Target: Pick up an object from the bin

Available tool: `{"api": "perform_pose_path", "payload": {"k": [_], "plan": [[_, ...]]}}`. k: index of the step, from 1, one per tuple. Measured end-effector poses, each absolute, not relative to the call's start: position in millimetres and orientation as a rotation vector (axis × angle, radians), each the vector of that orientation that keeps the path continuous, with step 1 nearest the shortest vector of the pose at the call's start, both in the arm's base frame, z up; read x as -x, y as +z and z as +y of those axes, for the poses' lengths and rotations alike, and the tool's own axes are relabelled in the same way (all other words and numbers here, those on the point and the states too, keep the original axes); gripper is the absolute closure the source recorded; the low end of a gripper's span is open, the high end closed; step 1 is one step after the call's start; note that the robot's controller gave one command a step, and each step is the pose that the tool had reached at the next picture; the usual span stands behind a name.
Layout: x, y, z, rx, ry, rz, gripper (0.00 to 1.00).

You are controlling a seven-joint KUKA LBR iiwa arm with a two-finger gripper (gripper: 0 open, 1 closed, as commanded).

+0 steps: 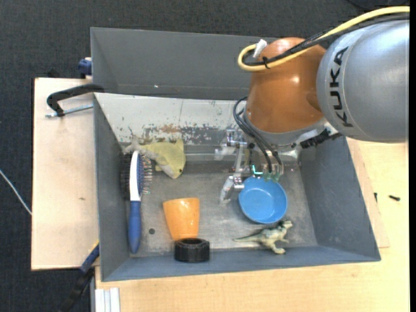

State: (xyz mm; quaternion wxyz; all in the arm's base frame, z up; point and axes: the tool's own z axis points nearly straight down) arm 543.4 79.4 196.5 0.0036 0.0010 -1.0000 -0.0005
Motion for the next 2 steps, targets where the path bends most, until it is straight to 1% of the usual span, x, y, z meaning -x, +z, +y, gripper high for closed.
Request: {"api": "perform_pose_path", "payload": {"k": [1, 2], "plan": [[-559.0, 80.8, -29.1, 0.115, -0.002, -3.146, 0.00], [-499.1, 105.7, -81.8, 0.135, 0.003, -3.149, 0.00]]}}
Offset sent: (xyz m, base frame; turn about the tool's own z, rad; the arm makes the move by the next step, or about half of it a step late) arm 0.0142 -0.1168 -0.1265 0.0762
